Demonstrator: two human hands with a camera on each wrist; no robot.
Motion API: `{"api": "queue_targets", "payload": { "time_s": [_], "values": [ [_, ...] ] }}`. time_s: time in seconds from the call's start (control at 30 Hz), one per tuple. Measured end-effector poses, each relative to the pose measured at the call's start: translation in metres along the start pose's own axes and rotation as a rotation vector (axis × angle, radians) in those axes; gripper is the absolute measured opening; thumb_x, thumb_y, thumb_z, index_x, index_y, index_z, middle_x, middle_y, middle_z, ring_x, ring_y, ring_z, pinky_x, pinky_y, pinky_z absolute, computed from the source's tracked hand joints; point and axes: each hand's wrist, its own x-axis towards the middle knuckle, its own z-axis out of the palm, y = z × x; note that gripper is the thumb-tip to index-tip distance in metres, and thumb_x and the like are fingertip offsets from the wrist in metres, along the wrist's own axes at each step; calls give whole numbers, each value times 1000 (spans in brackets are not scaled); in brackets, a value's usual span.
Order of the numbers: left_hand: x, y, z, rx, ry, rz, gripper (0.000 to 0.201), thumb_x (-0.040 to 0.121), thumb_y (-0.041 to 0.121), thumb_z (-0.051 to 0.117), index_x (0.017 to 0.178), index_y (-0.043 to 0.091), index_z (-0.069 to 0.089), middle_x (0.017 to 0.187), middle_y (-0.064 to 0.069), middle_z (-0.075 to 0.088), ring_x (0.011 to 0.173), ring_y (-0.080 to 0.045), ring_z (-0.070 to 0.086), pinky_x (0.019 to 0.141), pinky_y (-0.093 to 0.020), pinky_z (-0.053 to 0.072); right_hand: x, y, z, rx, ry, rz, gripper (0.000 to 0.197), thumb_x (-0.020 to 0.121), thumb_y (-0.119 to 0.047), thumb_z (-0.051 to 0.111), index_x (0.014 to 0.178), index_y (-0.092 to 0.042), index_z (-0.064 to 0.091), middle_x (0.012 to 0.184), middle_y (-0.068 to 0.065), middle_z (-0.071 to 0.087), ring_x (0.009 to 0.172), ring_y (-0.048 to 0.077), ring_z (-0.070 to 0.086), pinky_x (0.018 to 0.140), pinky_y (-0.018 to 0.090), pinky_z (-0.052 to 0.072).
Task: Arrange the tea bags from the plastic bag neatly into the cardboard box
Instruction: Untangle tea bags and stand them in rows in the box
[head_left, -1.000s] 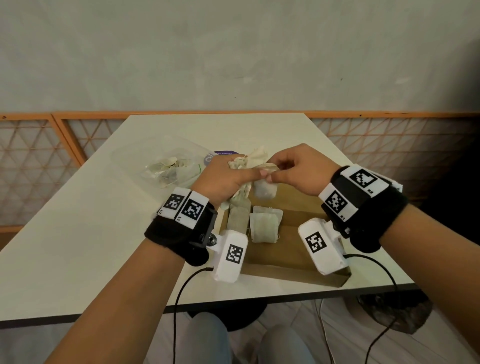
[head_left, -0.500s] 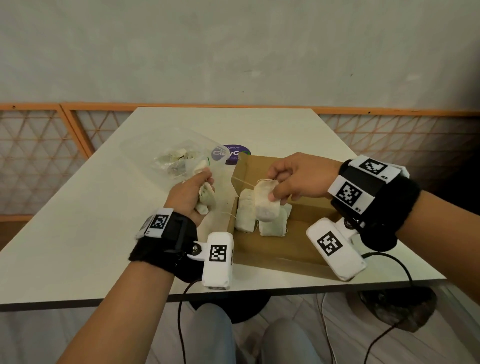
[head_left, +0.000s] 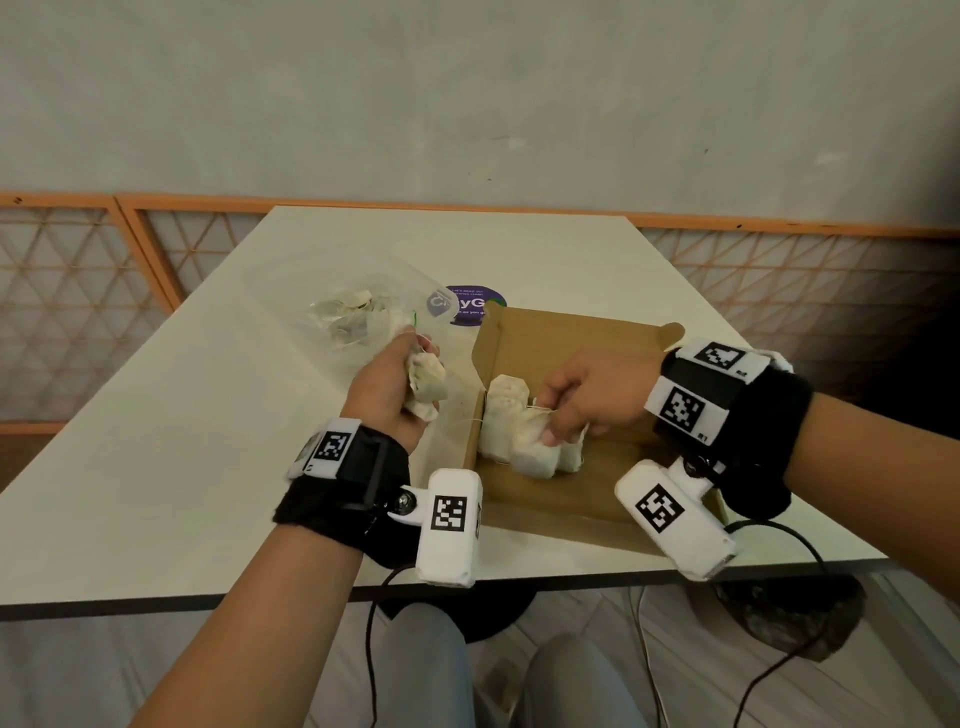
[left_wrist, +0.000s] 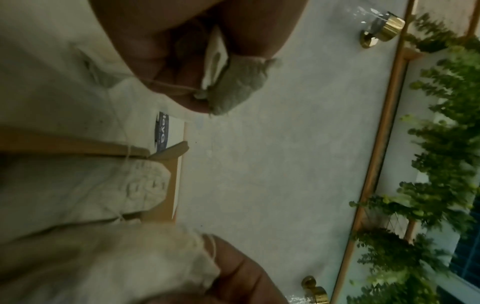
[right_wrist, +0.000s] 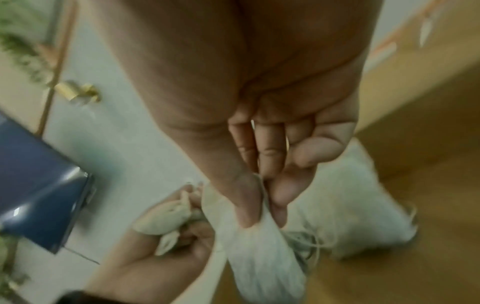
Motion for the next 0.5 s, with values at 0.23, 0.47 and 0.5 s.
{"api": "queue_targets", "payload": {
  "time_s": [0.23,0.47,0.5],
  "values": [
    [2,-4,-1,15,-24,-2,27,92,21,52,65,20,50,65,7,54,55,-6,47,38,-12,34,20,-15,20,78,-124,64,18,76,-2,73,73,-15,60,45,-6,61,42,2,54,41,12,38],
    [2,-3,-11,0,-24,12,25,94,25,52,70,19,52,67,6,56,57,-6,51,42,-12,39,37,-15,21,196,57,144,22,77,8,68,72,-8,53,63,9,57,41,10,60,45,18,51],
    [2,-3,-12,10,-24,14,25,94,25,53,69,19,52,67,6,56,57,-7,51,42,-12,39,37,-15,20,172,60,148,18,76,5,70,77,-7,56,66,10,59,50,14,63,54,22,54]
  ]
}}
